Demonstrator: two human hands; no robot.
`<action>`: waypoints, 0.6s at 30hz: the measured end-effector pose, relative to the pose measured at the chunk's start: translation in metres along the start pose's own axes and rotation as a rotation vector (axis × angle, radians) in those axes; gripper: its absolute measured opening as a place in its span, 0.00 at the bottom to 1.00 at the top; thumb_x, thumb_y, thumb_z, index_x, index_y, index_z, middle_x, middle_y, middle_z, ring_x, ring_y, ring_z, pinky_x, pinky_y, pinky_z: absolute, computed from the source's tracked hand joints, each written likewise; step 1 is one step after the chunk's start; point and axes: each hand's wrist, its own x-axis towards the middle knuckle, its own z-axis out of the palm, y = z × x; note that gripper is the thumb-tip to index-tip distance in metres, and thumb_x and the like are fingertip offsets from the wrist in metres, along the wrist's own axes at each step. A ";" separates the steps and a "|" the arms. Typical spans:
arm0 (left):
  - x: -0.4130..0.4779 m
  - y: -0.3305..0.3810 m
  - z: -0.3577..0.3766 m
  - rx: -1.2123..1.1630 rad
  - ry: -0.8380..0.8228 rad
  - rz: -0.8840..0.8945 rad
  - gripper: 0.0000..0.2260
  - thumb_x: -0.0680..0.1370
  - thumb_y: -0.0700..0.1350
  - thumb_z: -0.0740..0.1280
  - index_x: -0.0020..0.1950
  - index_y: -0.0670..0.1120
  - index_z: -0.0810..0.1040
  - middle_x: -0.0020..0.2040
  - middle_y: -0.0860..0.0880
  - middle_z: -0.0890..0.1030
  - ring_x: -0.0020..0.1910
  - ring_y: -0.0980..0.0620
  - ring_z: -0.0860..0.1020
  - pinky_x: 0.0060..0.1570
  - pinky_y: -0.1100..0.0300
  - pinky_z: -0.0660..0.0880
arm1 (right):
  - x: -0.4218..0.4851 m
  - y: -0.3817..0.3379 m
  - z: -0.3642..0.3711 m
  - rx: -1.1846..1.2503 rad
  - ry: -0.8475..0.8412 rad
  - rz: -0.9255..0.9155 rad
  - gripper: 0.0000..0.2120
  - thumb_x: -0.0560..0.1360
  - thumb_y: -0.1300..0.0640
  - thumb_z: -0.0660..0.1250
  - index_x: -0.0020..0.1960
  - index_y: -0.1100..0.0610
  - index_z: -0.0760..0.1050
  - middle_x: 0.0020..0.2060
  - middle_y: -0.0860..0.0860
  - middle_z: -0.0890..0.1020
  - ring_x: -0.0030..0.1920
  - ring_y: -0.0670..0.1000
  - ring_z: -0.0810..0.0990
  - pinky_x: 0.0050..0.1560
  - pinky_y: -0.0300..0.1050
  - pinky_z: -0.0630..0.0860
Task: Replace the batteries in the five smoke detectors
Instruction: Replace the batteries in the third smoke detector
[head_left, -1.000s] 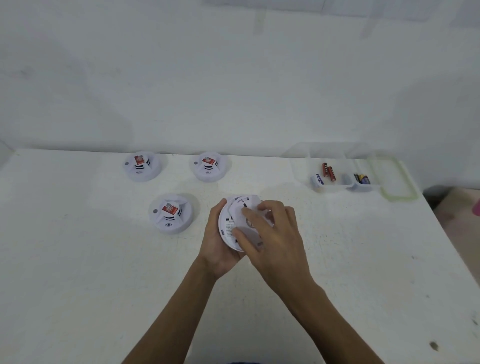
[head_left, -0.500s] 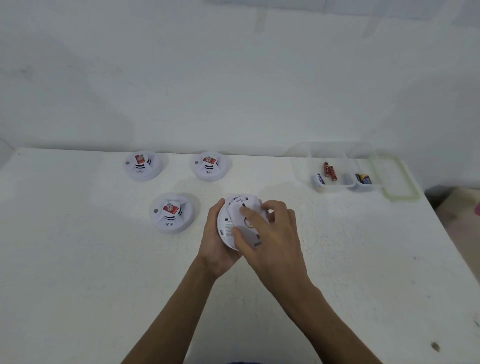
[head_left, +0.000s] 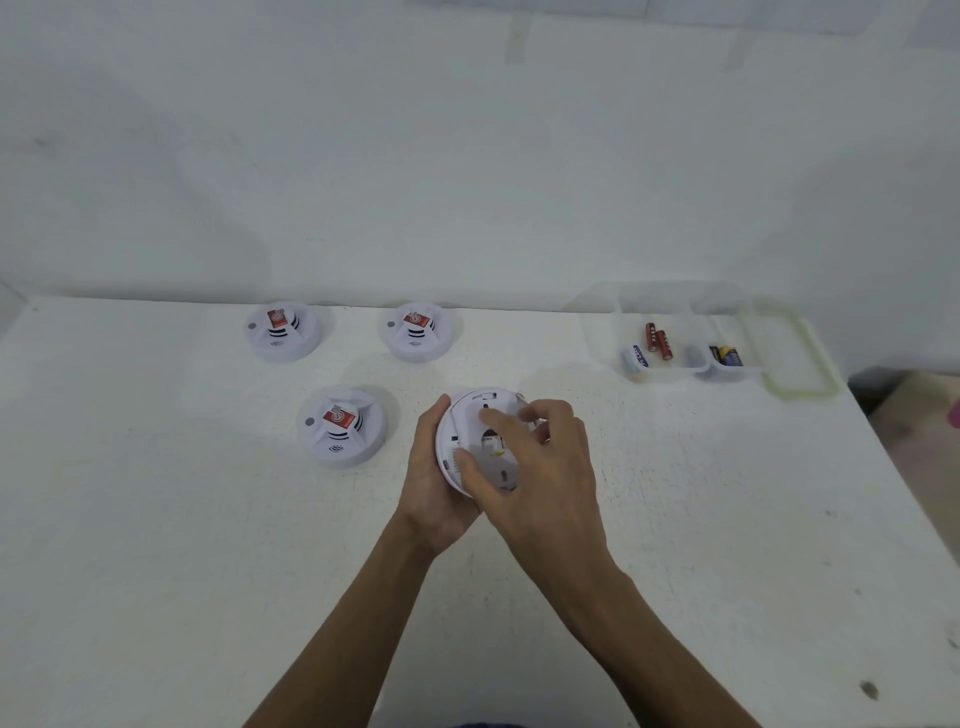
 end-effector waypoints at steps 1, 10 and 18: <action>0.000 0.000 0.000 0.007 -0.002 0.001 0.30 0.77 0.61 0.52 0.73 0.45 0.65 0.68 0.39 0.72 0.64 0.40 0.72 0.63 0.45 0.70 | 0.001 -0.002 0.000 -0.011 0.015 -0.007 0.24 0.63 0.38 0.69 0.53 0.52 0.82 0.48 0.56 0.81 0.44 0.55 0.82 0.38 0.45 0.80; -0.001 0.000 0.001 -0.046 -0.033 -0.004 0.27 0.77 0.61 0.54 0.69 0.45 0.70 0.64 0.41 0.76 0.61 0.41 0.75 0.60 0.46 0.73 | 0.001 -0.004 0.002 -0.039 0.075 -0.017 0.23 0.63 0.39 0.68 0.50 0.53 0.83 0.46 0.56 0.82 0.41 0.55 0.83 0.37 0.47 0.81; -0.002 0.002 0.006 -0.076 -0.032 0.015 0.26 0.76 0.61 0.50 0.60 0.49 0.79 0.57 0.43 0.81 0.56 0.43 0.78 0.55 0.48 0.77 | 0.001 -0.001 -0.001 0.017 0.069 -0.064 0.21 0.66 0.42 0.69 0.53 0.54 0.81 0.51 0.57 0.81 0.47 0.56 0.81 0.40 0.46 0.81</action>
